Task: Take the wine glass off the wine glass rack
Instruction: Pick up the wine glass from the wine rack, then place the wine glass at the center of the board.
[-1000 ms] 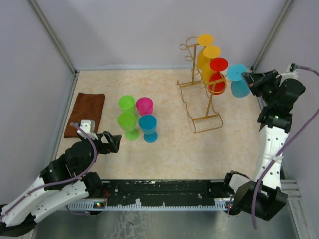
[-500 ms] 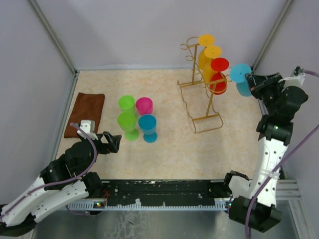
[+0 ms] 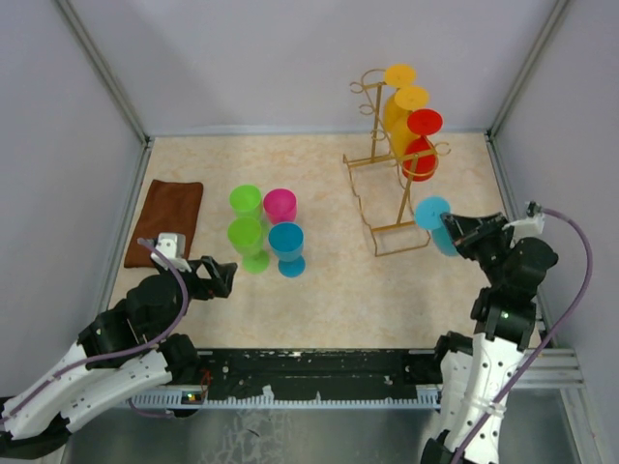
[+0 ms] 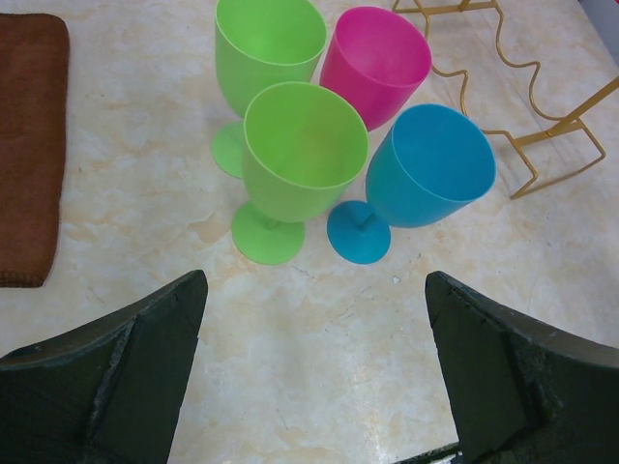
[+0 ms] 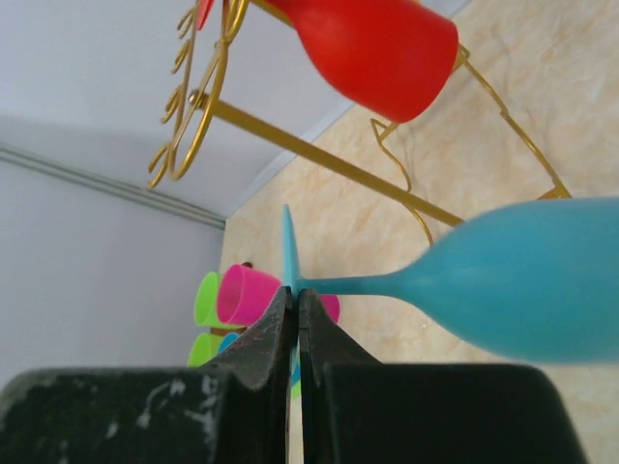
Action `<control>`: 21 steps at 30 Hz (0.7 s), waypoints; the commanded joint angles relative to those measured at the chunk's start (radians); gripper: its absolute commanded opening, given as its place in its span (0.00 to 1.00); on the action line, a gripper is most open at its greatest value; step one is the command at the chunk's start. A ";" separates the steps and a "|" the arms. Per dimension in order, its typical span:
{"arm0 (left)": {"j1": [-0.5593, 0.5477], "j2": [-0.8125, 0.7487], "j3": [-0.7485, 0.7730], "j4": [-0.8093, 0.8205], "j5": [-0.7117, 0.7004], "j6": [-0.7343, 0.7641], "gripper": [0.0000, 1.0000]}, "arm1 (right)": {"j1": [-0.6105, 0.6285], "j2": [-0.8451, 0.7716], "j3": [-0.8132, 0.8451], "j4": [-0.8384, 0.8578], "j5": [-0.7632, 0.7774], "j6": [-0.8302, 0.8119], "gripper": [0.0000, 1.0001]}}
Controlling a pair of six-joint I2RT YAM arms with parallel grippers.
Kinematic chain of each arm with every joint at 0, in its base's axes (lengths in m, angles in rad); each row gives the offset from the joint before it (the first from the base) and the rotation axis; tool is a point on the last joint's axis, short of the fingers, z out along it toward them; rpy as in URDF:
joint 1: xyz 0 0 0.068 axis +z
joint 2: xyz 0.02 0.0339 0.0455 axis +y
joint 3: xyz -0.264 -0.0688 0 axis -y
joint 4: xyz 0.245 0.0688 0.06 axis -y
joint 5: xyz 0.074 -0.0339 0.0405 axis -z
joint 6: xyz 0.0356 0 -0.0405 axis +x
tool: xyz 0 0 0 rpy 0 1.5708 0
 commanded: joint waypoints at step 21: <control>0.001 0.043 0.004 0.332 0.476 -0.068 0.98 | 0.422 0.103 0.079 -0.225 -0.328 -0.348 0.00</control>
